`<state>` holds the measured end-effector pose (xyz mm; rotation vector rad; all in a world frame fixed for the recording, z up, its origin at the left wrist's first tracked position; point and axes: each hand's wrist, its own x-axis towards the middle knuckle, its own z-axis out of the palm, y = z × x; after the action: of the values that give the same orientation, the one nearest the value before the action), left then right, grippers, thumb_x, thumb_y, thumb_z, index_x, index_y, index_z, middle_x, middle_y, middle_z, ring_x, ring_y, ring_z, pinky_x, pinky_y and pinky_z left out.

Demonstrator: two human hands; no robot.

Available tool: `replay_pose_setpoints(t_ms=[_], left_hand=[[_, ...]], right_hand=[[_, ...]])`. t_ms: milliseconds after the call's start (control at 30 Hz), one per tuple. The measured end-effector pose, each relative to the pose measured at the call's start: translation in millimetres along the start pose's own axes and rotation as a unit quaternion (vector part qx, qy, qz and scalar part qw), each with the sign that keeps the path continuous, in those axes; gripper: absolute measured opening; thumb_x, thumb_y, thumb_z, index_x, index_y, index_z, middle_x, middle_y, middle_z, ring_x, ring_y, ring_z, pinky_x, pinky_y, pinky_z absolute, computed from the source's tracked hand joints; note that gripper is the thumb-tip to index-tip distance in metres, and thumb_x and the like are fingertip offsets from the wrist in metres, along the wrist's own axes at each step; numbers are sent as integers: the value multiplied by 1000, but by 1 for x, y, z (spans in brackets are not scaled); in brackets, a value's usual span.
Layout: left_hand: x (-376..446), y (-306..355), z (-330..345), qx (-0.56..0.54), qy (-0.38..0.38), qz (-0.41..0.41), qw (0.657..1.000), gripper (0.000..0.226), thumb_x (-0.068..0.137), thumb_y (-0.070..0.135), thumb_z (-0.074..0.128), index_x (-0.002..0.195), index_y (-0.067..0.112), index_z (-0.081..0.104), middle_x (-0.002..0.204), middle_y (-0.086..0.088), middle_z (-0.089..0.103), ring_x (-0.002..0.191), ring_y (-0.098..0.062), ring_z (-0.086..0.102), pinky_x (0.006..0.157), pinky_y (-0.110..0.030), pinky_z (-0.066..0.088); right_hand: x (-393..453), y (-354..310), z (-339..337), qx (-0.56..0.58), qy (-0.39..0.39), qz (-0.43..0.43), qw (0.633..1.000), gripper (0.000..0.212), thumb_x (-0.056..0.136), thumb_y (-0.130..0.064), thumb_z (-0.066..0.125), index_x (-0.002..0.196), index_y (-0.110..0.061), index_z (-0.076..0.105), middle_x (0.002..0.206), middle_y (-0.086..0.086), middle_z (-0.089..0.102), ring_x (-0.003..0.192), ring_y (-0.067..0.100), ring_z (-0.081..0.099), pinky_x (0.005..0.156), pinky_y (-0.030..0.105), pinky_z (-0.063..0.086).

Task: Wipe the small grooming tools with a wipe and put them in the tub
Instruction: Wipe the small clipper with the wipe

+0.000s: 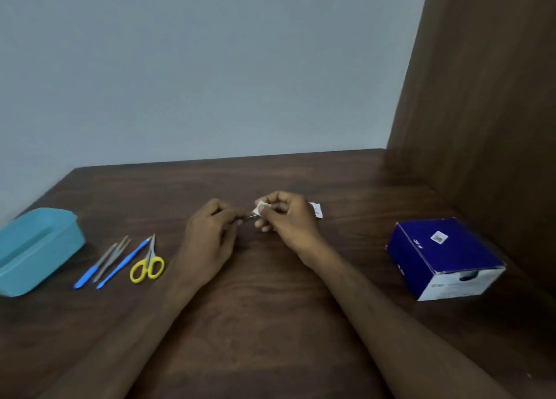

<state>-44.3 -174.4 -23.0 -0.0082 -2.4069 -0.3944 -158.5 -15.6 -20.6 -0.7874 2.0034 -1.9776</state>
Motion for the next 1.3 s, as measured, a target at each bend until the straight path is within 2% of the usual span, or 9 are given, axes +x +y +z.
replay_pose_setpoints(t_ms=[133,400,633,767,900,1000,1100,1233,1300], left_hand=[[1,-2,0,-13,-4,-23,1000,24,83,0,81,102,15,79,98,-1,76,87,-19,72,77,-14,39],[1,-7,0,-120,20,-68,990,18,84,6,82,95,19,83,92,8,81,82,-5,73,78,4,42],[-1,-4,-5,-163,25,-72,984,8,87,15,81,93,21,83,87,9,81,78,-3,74,72,-14,56],[0,0,-10,-236,46,-164,957,5,84,17,86,85,21,84,77,12,79,72,0,74,66,-14,58],[2,1,-11,-259,64,-224,937,7,84,18,89,80,21,84,74,14,78,68,3,73,62,-9,53],[3,-3,-9,-254,77,-251,931,13,85,18,89,76,24,81,71,15,77,65,4,73,63,-9,52],[5,-7,-7,-246,82,-288,922,14,87,20,86,76,22,78,70,16,76,65,4,72,61,-6,48],[5,-8,-5,-293,60,-299,906,12,90,19,85,83,19,76,73,7,78,65,-9,77,67,-36,67],[4,-7,-7,-322,40,-296,898,10,89,16,86,86,17,77,74,4,79,66,-13,78,70,-43,68]], right_hand=[[5,4,7,-38,-14,-14,999,9,99,-8,72,92,-14,74,80,-2,76,69,13,76,64,24,60],[1,1,3,0,-30,-2,1000,4,93,-2,77,96,-4,75,85,7,79,75,17,76,69,25,60],[-6,-6,7,6,-39,-12,999,10,91,2,76,101,4,73,81,10,80,76,13,76,73,22,61],[-8,-5,6,-15,-38,-27,999,11,89,4,79,95,-4,75,86,11,81,80,16,78,78,26,62],[-12,-8,2,-135,-56,-124,981,19,90,9,76,94,-9,79,93,2,82,90,18,80,87,31,63],[-15,-15,-2,-276,-63,-260,923,27,83,11,79,93,-14,82,97,-12,81,94,3,76,86,23,60],[-15,-14,-3,-329,-68,-329,883,27,78,11,81,90,-13,80,98,-10,81,95,-2,74,87,14,54],[-13,-10,-4,-335,-46,-324,884,28,79,10,79,93,-14,81,99,-10,81,94,0,75,85,22,58],[-12,-9,-5,-331,-33,-313,890,28,80,9,78,94,-14,81,99,-11,81,93,1,75,84,27,59]])
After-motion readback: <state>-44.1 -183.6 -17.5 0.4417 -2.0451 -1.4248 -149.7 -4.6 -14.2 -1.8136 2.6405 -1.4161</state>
